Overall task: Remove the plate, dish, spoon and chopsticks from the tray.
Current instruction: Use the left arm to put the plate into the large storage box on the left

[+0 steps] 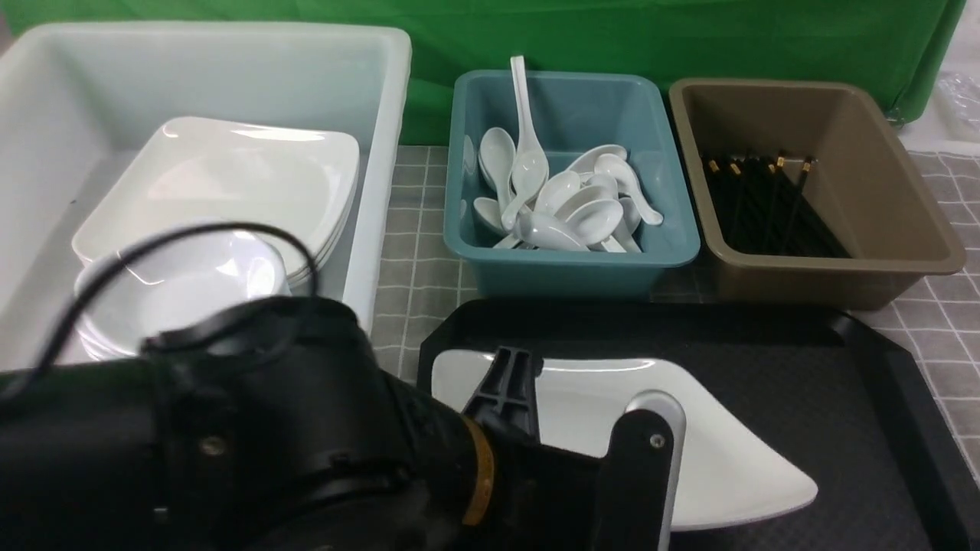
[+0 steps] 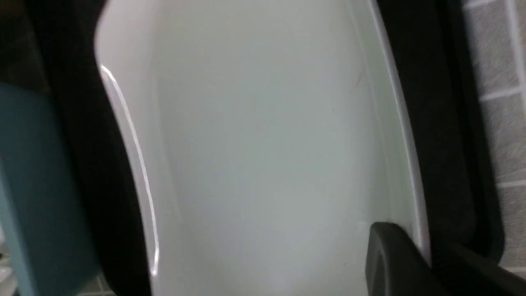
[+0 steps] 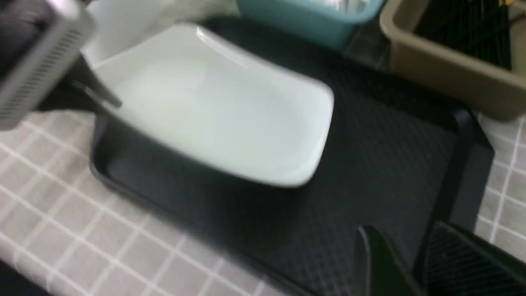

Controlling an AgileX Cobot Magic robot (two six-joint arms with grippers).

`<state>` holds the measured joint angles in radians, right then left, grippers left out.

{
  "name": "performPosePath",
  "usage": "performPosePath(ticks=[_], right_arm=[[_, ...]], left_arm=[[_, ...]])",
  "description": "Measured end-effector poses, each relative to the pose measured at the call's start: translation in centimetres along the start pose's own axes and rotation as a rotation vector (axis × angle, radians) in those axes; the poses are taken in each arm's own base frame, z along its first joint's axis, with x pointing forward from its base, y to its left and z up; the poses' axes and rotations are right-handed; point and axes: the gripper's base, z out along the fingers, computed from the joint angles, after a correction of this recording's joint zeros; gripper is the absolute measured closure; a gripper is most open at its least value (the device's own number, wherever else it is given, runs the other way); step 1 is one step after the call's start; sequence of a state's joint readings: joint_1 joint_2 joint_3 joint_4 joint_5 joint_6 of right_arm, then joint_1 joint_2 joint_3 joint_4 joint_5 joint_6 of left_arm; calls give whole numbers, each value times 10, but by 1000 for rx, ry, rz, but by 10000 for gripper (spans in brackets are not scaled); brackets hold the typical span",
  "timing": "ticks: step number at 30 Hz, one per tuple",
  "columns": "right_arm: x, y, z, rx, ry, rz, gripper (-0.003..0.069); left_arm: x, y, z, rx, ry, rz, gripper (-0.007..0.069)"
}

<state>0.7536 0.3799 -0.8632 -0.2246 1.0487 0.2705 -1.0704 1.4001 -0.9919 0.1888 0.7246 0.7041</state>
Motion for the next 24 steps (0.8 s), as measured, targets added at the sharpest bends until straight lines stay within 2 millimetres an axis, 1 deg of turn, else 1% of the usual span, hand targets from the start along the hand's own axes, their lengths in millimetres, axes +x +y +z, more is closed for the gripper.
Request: performPosePath(ticks=[2,4,5,6,7,8,9,10,11,14,16,17,18,19,20,21,22,23,24], right_arm=[[-2,1,0,-7,-25,15,519],[-5,1,0,-15,-50,32,577],[-6,2,0,-21,-68,41,608],[-8,2,0,-26,-84,53,624],[-8,2,0,-27,-87,54,626],[-10,3,0,-33,-105,73,632],[-11,3,0,-36,-115,80,633],[-12,3,1,-36,-115,83,633],[-14,4,3,-38,-121,85,633],[-19,7,10,-37,-108,90,634],[-24,10,18,-36,-93,84,634],[-28,12,25,-35,-79,78,634],[-31,14,28,-37,-74,77,634],[-36,17,35,-42,-57,73,634],[-37,18,36,-43,-55,72,634],[-44,21,41,-53,-50,60,634],[-49,23,44,-58,-41,44,634],[-55,27,49,-71,-28,18,634],[-58,28,51,-75,-25,11,634]], left_arm=[[2,-1,-22,-1,-31,-40,596],[4,-3,-34,-6,-50,-55,596],[6,-4,-45,-24,-75,-63,596],[7,-4,-53,-41,-94,-68,596],[7,-4,-55,-44,-97,-68,596],[10,-4,-69,-81,-132,-72,596],[11,-4,-75,-99,-149,-74,596],[11,-4,-77,-103,-152,-74,596],[13,-3,-88,-142,-180,-83,596],[17,2,-106,-222,-193,-114,596],[21,12,-118,-303,-173,-154,596],[26,21,-125,-359,-148,-215,595],[30,28,-130,-403,-127,-232,595],[37,38,-137,-461,-91,-275,595],[39,40,-138,-472,-86,-277,595],[49,51,-146,-530,-43,-325,595],[55,59,-151,-562,-22,-358,595],[69,71,-154,-605,26,-411,595],[72,75,-154,-615,41,-429,595]])
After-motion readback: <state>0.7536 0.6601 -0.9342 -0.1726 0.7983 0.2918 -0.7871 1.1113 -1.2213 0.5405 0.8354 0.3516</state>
